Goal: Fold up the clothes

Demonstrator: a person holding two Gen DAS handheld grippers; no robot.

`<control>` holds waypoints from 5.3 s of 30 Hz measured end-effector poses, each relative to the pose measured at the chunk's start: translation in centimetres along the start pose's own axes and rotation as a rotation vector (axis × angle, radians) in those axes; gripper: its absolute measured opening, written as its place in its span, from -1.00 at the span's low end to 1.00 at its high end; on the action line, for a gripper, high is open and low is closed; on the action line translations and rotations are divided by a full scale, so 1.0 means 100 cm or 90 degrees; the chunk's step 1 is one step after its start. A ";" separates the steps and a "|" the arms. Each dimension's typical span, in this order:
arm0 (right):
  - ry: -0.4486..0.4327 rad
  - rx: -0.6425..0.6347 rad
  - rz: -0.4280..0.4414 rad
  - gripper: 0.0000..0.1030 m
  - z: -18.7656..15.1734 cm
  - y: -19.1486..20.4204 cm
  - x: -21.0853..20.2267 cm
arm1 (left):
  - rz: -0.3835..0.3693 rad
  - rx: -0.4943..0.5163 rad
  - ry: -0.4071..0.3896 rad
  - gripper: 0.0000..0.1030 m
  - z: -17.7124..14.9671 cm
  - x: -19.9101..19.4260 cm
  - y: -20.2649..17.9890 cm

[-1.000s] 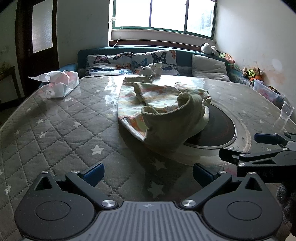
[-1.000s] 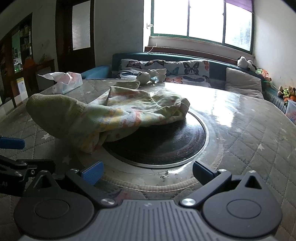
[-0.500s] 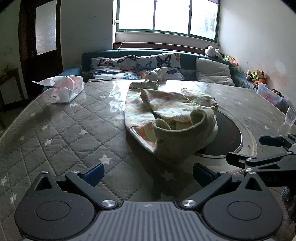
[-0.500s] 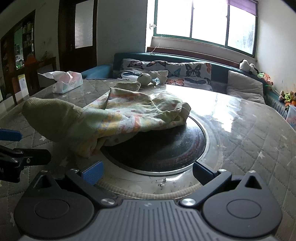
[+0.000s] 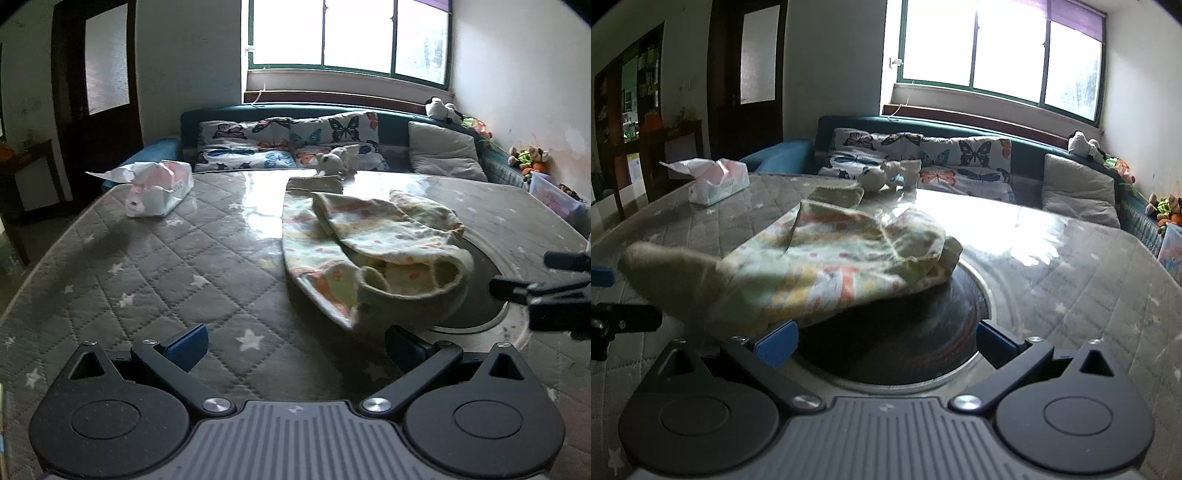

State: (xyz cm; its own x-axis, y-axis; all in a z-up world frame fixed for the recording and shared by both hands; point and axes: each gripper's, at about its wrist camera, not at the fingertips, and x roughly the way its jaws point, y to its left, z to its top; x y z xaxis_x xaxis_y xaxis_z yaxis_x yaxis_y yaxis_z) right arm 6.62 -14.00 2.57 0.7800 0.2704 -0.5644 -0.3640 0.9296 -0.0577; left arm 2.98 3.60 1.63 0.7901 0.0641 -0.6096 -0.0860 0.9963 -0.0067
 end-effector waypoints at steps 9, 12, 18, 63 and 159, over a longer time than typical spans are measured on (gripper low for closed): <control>-0.031 -0.014 0.016 1.00 0.030 0.003 0.004 | 0.056 -0.016 -0.031 1.00 0.023 -0.006 0.027; -0.028 -0.032 0.026 1.00 0.035 0.010 0.013 | 0.060 -0.021 -0.039 1.00 0.033 -0.003 0.029; 0.008 -0.070 0.049 1.00 0.025 0.024 0.030 | 0.043 0.014 -0.040 1.00 0.047 0.012 0.012; 0.061 -0.099 0.144 0.44 0.122 0.051 0.189 | -0.015 0.036 0.029 1.00 0.027 0.073 0.013; -0.040 0.149 -0.062 -0.98 0.030 -0.164 0.041 | -0.074 0.016 0.050 -0.93 0.111 0.207 -0.001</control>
State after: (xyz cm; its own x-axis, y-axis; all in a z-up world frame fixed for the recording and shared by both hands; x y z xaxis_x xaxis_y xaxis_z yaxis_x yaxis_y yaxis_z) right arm 17.31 -27.34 3.72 0.8380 0.1852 -0.5133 -0.1639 0.9826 0.0870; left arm 26.10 5.45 -2.18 0.7442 -0.0555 -0.6656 0.0194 0.9979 -0.0616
